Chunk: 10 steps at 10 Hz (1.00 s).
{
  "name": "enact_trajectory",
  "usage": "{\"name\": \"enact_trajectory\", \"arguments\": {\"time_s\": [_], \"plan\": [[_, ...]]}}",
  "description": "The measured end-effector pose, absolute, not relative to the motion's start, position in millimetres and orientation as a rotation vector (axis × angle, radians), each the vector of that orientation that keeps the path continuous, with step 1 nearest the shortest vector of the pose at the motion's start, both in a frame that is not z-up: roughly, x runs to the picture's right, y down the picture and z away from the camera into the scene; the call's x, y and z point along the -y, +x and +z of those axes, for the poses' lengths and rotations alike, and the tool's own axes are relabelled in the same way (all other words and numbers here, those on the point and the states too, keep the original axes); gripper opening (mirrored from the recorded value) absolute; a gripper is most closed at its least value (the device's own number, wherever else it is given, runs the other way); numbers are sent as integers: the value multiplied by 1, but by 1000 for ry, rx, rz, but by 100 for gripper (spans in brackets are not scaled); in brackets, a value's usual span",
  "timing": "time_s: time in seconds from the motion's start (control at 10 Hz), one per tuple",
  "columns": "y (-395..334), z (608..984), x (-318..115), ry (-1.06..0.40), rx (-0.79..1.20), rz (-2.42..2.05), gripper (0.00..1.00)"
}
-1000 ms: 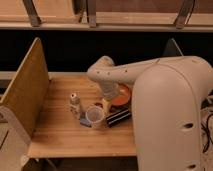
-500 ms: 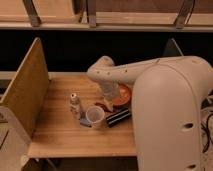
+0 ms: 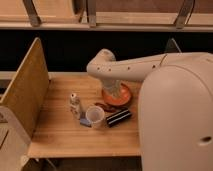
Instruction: Knock the bottle over
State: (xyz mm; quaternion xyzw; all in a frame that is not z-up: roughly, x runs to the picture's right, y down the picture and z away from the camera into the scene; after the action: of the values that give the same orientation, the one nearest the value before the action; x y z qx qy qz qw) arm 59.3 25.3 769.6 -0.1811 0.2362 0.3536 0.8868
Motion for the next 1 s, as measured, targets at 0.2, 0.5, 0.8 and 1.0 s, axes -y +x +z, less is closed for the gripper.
{"name": "enact_trajectory", "arguments": {"time_s": [0.2,0.5,0.8,1.0], "plan": [[29,737,-11,-316,-380,680,0],[-24,696,-60,-392,-244,571,0],[-69,676,-116,-521,-147,440,0],[-68,675,-118,-526,-147,437,0]]}}
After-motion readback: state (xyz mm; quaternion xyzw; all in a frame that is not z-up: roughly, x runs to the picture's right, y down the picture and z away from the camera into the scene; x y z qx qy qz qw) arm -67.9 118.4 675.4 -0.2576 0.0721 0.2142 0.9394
